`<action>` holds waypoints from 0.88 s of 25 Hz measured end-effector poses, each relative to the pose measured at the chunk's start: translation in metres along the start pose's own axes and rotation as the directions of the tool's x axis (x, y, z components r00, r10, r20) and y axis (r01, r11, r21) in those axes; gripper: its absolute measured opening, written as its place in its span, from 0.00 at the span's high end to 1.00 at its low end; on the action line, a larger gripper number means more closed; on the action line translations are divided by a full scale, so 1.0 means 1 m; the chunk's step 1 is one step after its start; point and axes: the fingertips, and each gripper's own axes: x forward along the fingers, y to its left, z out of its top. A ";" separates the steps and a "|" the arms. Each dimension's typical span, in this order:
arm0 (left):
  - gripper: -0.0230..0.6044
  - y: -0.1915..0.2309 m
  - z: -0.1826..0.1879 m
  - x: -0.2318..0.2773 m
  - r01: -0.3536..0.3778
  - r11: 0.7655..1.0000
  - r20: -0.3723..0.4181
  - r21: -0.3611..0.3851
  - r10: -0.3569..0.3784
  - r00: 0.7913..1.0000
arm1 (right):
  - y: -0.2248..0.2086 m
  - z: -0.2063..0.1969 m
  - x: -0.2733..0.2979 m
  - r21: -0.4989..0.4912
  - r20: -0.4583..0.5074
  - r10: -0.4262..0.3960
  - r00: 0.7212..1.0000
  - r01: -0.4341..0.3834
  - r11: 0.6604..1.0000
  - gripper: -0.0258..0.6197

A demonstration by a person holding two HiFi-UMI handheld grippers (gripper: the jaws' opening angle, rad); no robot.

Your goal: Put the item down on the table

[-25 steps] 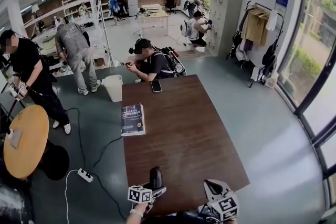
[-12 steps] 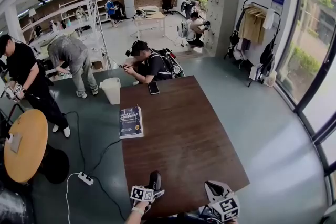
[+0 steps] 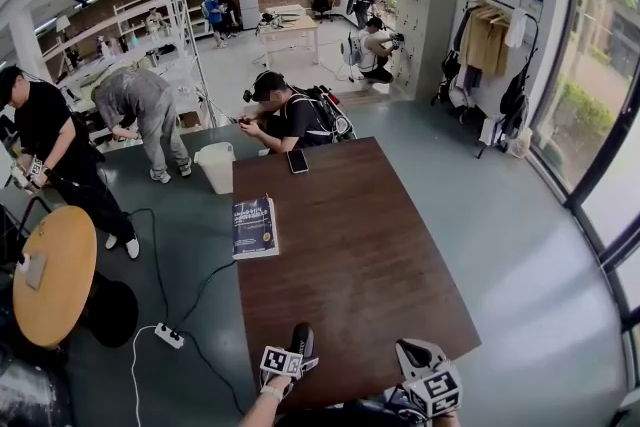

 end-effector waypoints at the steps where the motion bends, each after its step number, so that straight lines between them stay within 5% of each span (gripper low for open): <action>1: 0.38 0.002 -0.002 0.002 -0.011 1.000 -0.013 0.011 0.011 1.000 | 0.000 0.000 0.000 0.002 -0.003 -0.002 1.000 0.002 1.000 0.98; 8: 0.38 0.012 -0.025 0.008 -0.080 0.996 -0.174 0.040 0.086 0.981 | -0.003 -0.002 0.001 0.010 -0.020 -0.006 1.000 0.007 1.000 0.98; 22: 0.38 0.012 -0.057 0.027 -0.076 0.997 -0.257 0.030 0.081 0.963 | -0.001 0.003 0.007 0.020 -0.035 -0.005 0.999 0.005 1.000 0.98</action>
